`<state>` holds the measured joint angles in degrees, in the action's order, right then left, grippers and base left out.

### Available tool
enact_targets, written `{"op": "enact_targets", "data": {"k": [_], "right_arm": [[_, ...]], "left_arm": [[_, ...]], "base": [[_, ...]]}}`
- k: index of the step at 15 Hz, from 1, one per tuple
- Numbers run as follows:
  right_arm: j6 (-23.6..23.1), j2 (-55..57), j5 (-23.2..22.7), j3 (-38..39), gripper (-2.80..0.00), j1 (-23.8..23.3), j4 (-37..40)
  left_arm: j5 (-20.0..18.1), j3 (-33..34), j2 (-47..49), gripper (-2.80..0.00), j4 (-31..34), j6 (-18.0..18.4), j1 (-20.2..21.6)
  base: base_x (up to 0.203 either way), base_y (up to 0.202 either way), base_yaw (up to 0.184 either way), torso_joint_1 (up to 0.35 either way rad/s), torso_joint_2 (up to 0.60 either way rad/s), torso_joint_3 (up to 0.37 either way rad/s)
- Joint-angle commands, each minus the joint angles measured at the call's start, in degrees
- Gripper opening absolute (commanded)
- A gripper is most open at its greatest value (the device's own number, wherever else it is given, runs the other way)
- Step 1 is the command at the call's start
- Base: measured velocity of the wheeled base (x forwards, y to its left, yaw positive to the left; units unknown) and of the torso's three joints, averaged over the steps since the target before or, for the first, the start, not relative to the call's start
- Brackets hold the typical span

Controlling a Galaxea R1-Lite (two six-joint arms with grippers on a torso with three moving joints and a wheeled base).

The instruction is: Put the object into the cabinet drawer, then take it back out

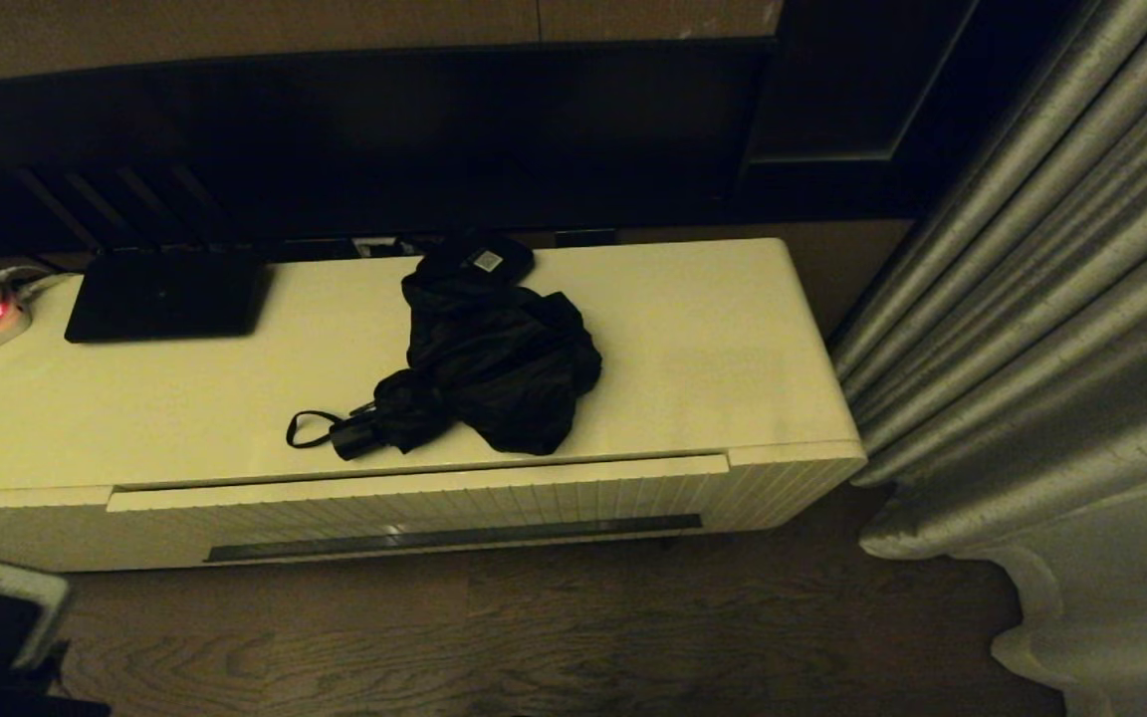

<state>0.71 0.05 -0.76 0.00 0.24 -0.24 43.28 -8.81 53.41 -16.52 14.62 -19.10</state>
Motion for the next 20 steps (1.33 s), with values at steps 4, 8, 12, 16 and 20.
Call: {"op": "enact_targets", "data": {"k": [4,8,12,16,20], "right_arm": [[0.0,0.04,-0.03,0.0,-2.8,0.02,-0.02],[0.0,0.04,-0.03,0.0,-2.8,0.02,-0.02],[0.0,0.04,-0.03,0.0,-2.8,0.02,-0.02],[0.0,0.04,-0.03,0.0,-2.8,0.02,-0.02],[0.0,0.04,-0.03,0.0,-2.8,0.02,-0.02]], "left_arm": [[2.28,0.96,-25.25,-2.8,15.65,-4.14,14.37],[0.15,6.24,-31.0,-2.8,15.52,-4.97,15.87],[-4.54,6.45,-30.77,-2.8,14.99,-4.8,17.58],[-22.04,6.8,-37.37,-2.8,13.58,-6.52,24.85],[-33.21,8.98,-37.42,-2.8,6.85,-9.65,25.33]], "base": [[0.0,0.0,0.0,0.0,0.0,0.0],[0.0,0.0,0.0,0.0,0.0,0.0],[0.0,0.0,0.0,0.0,0.0,0.0],[0.0,0.0,0.0,0.0,0.0,0.0],[0.0,0.0,0.0,0.0,0.0,0.0]]}}
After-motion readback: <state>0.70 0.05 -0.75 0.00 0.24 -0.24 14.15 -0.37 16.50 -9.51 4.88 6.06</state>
